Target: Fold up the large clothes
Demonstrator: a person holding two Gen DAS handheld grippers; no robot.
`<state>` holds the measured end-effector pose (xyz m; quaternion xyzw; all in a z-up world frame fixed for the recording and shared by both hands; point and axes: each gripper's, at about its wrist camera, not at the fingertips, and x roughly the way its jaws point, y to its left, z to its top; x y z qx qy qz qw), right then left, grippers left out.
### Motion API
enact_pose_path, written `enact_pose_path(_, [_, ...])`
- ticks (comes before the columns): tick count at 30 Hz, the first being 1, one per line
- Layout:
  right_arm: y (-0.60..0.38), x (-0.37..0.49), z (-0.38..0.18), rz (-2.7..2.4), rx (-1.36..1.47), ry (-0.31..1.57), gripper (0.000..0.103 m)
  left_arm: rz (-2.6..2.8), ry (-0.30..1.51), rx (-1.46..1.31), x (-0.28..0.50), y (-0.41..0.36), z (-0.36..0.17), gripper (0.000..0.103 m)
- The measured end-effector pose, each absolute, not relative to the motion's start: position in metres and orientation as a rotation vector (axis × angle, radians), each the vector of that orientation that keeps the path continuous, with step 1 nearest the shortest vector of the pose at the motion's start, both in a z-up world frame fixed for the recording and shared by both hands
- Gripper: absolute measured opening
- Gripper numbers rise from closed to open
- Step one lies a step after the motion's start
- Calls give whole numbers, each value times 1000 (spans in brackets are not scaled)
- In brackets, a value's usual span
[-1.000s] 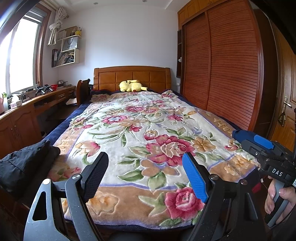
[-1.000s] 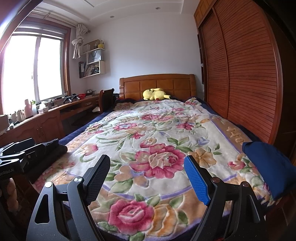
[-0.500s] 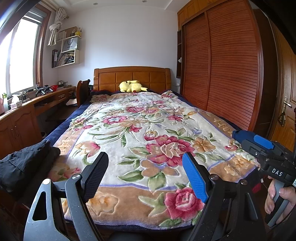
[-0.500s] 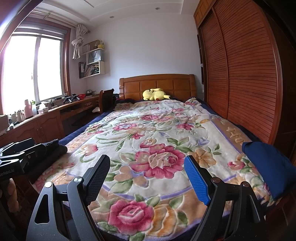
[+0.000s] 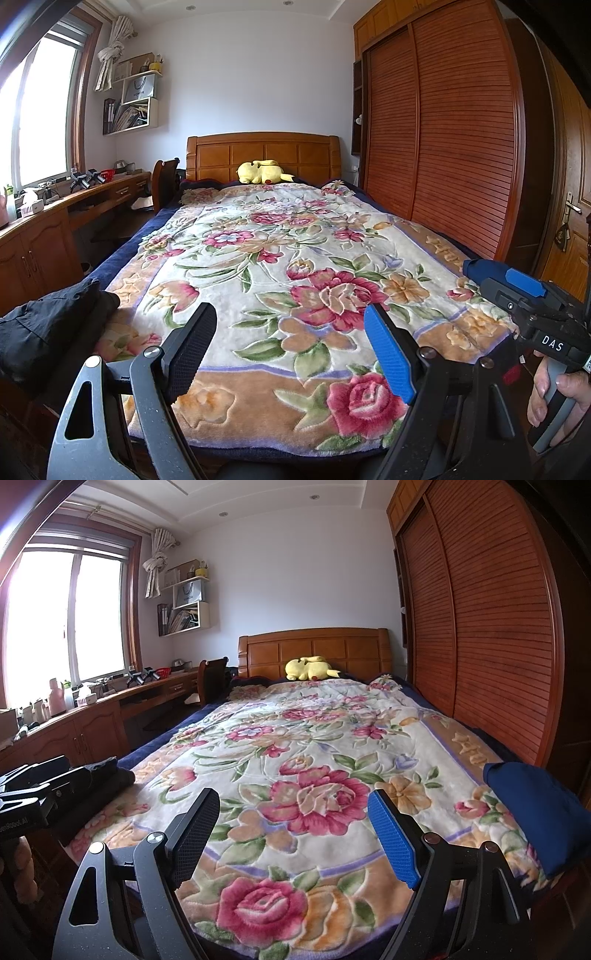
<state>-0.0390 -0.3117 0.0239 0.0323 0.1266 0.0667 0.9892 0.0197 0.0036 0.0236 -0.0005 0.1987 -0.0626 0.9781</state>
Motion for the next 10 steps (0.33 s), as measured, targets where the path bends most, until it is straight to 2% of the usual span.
enact_pose_path(10, [-312,-39,23,135,64,253,84,-125,401,-2,20,2,23,83])
